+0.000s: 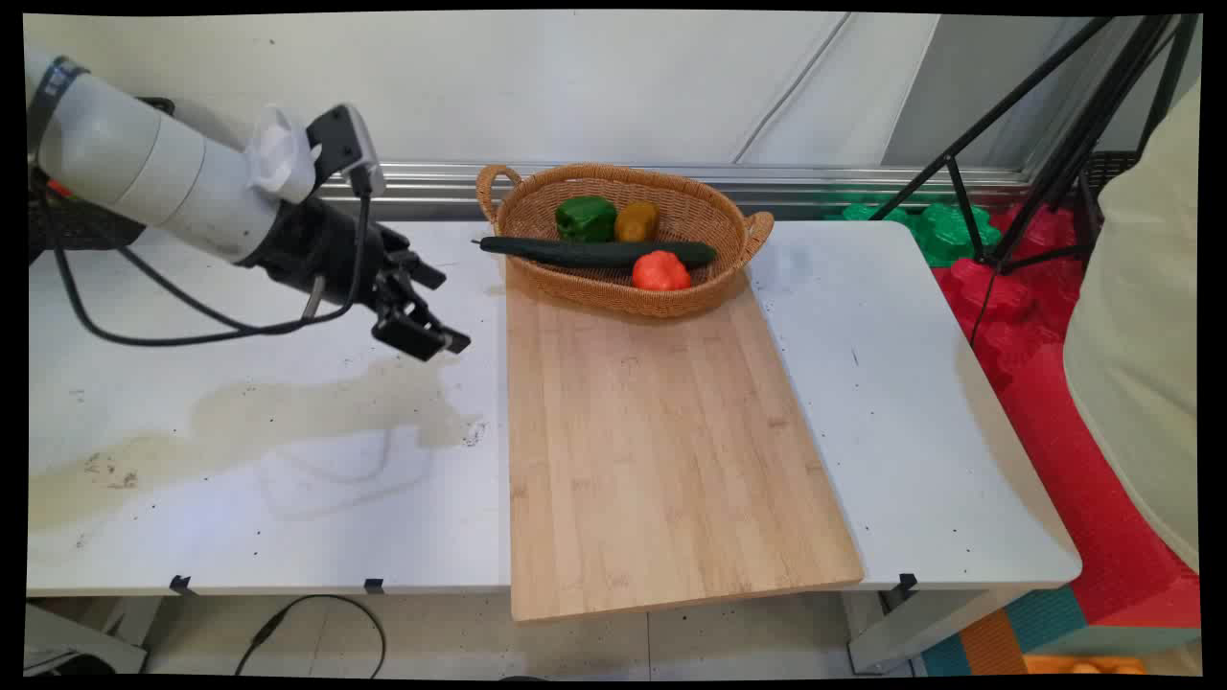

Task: Pick up the cucumber from the vegetable basket

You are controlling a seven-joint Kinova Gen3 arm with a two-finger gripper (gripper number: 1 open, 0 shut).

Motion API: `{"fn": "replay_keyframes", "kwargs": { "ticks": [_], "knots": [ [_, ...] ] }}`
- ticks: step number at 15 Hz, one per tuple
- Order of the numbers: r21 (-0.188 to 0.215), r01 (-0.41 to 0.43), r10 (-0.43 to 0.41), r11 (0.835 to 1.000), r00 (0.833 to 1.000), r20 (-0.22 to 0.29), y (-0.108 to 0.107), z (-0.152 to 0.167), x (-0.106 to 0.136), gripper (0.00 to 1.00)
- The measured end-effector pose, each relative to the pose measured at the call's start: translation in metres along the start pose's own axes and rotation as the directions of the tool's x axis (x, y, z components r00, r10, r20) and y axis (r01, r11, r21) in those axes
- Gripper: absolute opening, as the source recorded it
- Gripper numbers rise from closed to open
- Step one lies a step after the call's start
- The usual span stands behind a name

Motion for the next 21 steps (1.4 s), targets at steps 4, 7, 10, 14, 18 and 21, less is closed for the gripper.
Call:
{"fn": "replay_keyframes", "kwargs": {
  "ticks": [4,7,10,14,18,21],
  "knots": [
    [0.030,0.002,-0.001,1.000,0.999,-0.038,-0.010,0.003,0.024,1.00],
    [0.060,-0.005,0.010,0.998,0.997,-0.074,-0.022,0.008,0.052,1.00],
    [0.092,-0.008,0.017,0.996,0.995,-0.094,-0.036,0.015,0.081,1.00],
    [0.118,-0.015,0.024,0.993,0.997,-0.074,-0.053,0.029,0.105,1.00],
    [0.129,-0.045,0.048,0.991,0.999,-0.018,-0.076,0.061,0.131,1.00],
    [0.123,-0.073,0.070,0.990,0.997,0.029,-0.092,0.090,0.144,1.00]
  ]
}}
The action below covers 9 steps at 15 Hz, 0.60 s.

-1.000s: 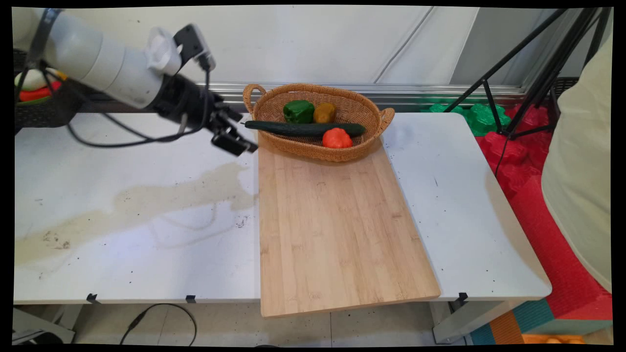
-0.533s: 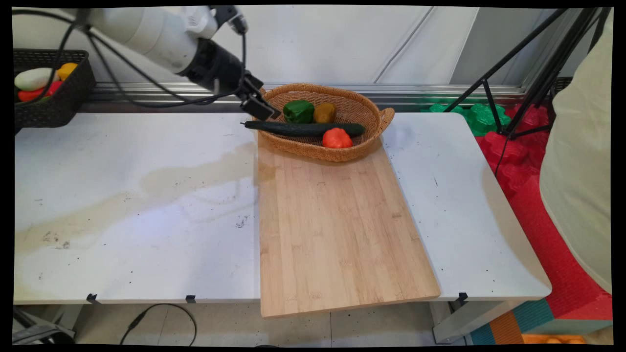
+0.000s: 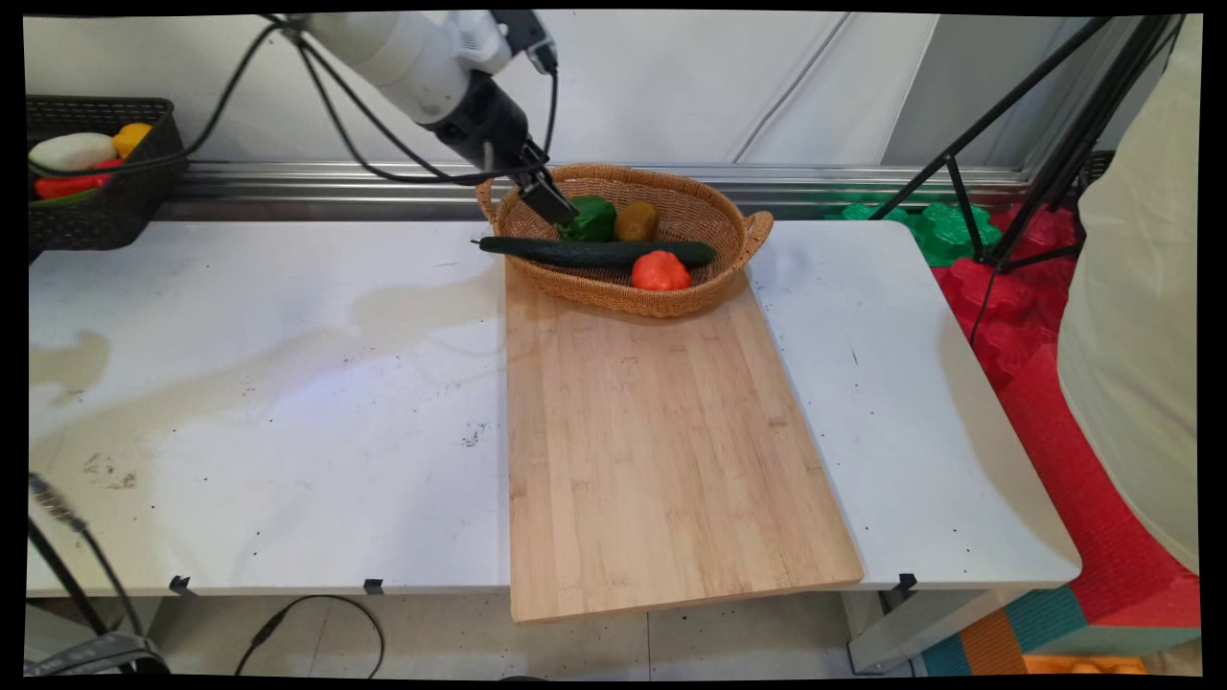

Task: Pick up the cucumber from the vegetable basket

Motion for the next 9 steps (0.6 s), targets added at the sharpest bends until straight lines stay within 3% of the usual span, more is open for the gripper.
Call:
{"fn": "replay_keyframes", "kwargs": {
  "ticks": [9],
  "knots": [
    [-0.071,-0.097,0.106,0.993,0.984,0.140,-0.022,0.089,0.019,1.00]
  ]
}}
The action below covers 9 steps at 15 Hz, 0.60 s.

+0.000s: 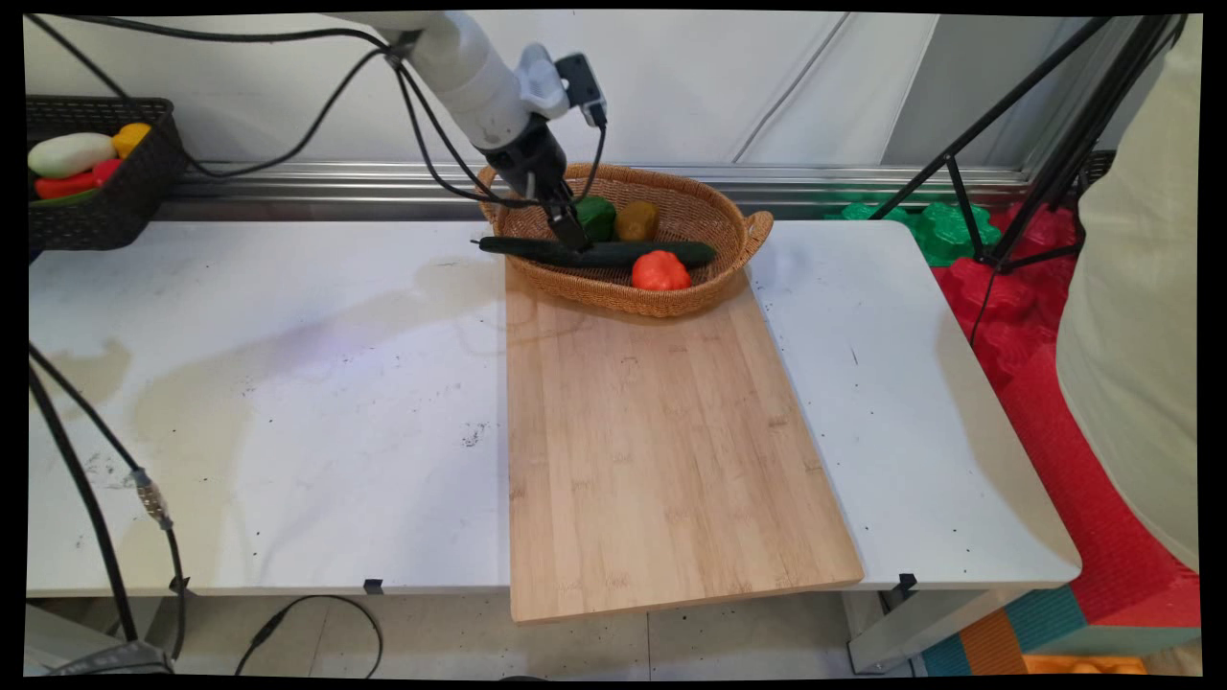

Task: Pick up the cucumber from the vegetable basket

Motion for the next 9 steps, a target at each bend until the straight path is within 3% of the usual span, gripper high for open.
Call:
{"fn": "replay_keyframes", "kwargs": {
  "ticks": [7,8,9],
  "knots": [
    [-0.051,-0.047,0.051,0.998,0.996,0.077,-0.003,0.038,0.009,1.00],
    [-0.054,-0.053,0.057,0.997,0.995,0.084,-0.003,0.041,0.010,0.00],
    [-0.055,-0.059,0.063,0.997,0.994,0.089,-0.002,0.043,0.011,0.00]
  ]
}}
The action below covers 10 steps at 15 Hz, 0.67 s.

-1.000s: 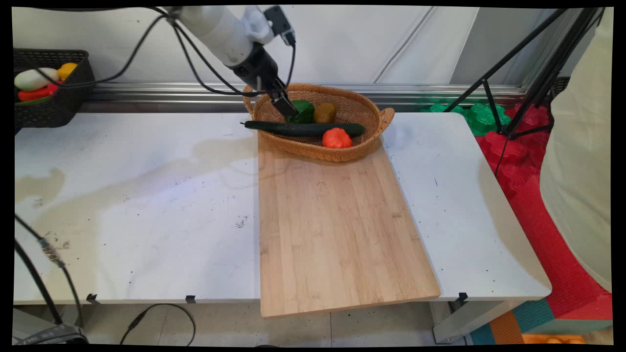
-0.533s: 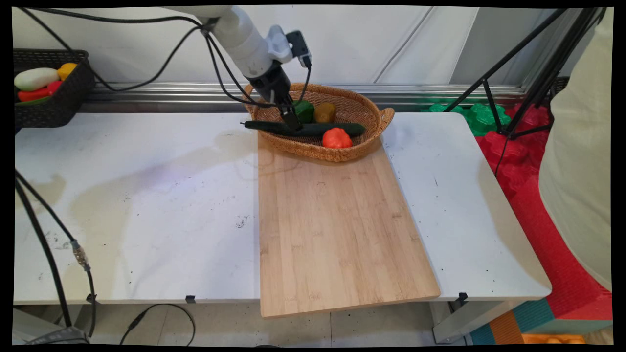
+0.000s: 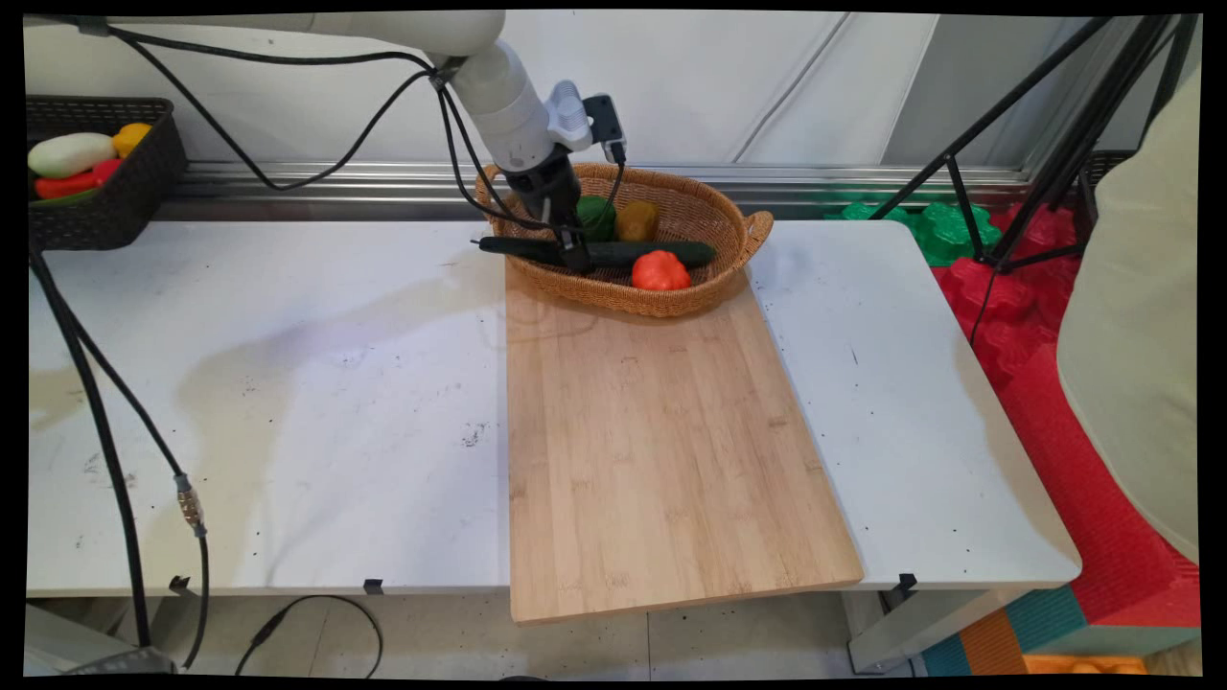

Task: Pick up the cucumber from the vegetable basket, then place the picked object on the cutting board

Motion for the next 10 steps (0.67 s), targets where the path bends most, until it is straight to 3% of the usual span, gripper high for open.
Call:
{"fn": "replay_keyframes", "kwargs": {
  "ticks": [5,10],
  "knots": [
    [0.009,-0.025,0.025,1.000,1.000,0.012,0.001,0.000,0.004,0.00],
    [0.044,-0.036,0.036,0.998,0.999,-0.007,0.010,-0.029,0.006,0.00]
  ]
}}
